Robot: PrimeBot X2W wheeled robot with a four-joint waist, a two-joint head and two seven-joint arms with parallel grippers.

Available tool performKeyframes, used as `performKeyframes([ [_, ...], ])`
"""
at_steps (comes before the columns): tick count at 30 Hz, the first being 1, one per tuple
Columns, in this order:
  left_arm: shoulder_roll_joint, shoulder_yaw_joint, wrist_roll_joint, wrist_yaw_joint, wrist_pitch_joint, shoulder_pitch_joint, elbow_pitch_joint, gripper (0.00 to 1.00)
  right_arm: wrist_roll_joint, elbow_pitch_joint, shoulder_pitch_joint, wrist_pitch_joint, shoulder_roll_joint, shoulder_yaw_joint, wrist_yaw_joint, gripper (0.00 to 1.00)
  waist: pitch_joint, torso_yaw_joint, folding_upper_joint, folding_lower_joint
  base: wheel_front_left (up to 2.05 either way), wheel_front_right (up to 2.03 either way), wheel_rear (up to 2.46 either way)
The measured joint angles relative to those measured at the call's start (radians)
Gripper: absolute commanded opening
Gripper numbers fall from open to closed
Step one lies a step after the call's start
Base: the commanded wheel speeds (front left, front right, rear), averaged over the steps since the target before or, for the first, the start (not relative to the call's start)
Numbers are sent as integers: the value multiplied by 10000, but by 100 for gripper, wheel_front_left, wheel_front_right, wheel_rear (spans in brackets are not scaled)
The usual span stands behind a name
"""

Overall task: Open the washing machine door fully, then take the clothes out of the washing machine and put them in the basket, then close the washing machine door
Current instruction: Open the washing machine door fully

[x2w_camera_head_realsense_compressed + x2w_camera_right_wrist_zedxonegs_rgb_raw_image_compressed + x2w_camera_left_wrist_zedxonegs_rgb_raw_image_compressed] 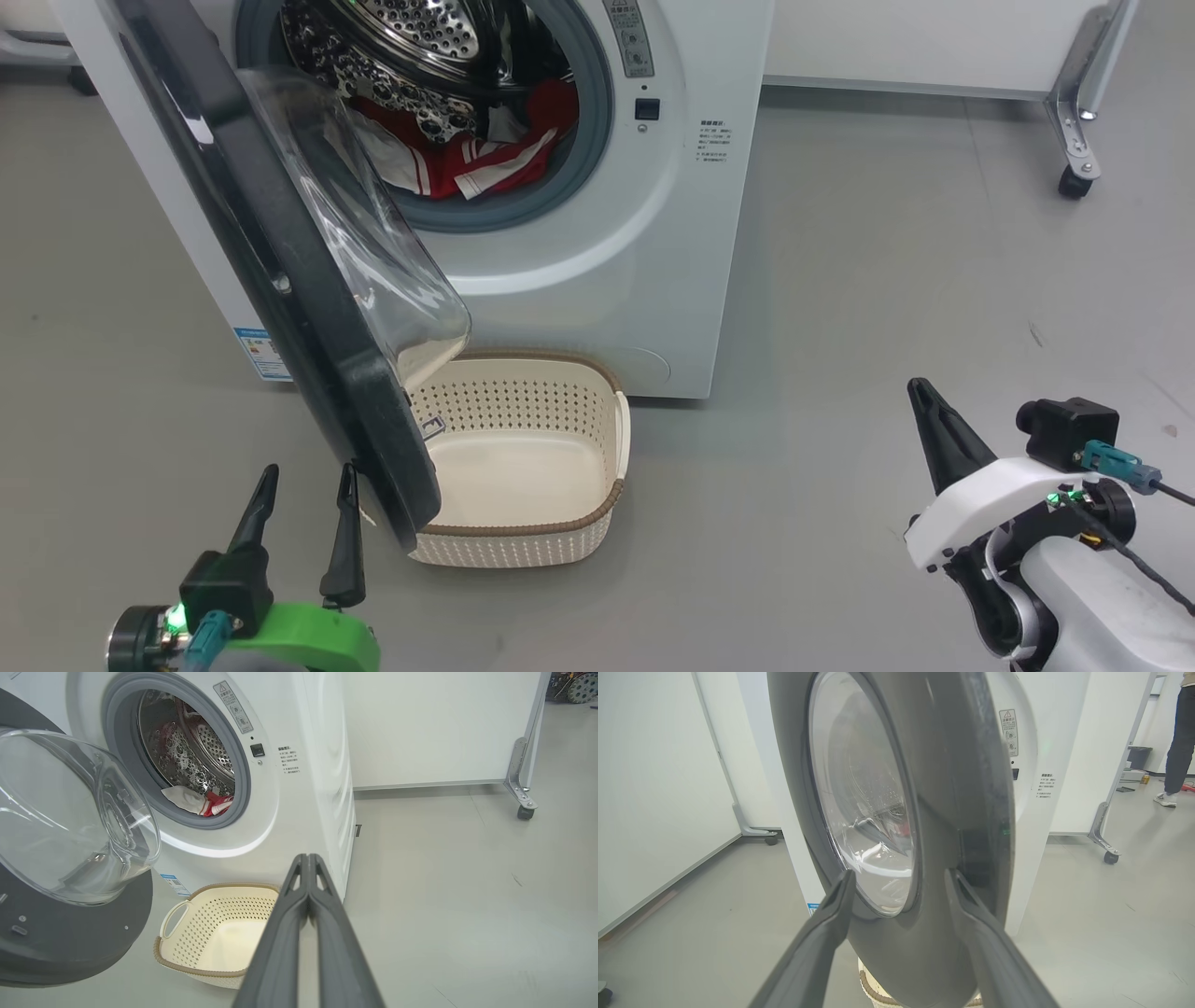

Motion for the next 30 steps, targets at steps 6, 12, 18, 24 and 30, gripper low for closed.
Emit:
performKeyframes([
  [6,-23,115,13,-6,0,66,-38,100,-437,-157,383,0,46,-209,-428,100,45,-77,0,0,0,0,0],
  [12,-46,303,13,-19,0,137,-61,100,-656,-362,579,-2,211,-644,-600,100,118,-135,0,0,0,0,0],
  [18,-71,343,100,-104,0,146,-86,100,-1147,-709,768,-2,393,-1129,-696,100,176,-159,0,0,0,0,0],
  [24,-115,372,123,-188,0,154,-90,100,-1593,-963,1001,-2,479,-1507,-732,100,225,-176,0,0,0,0,0],
  [30,-148,437,247,-226,0,161,-90,100,-1906,-1147,1264,-2,662,-1708,-771,100,221,-194,0,0,0,0,0],
])
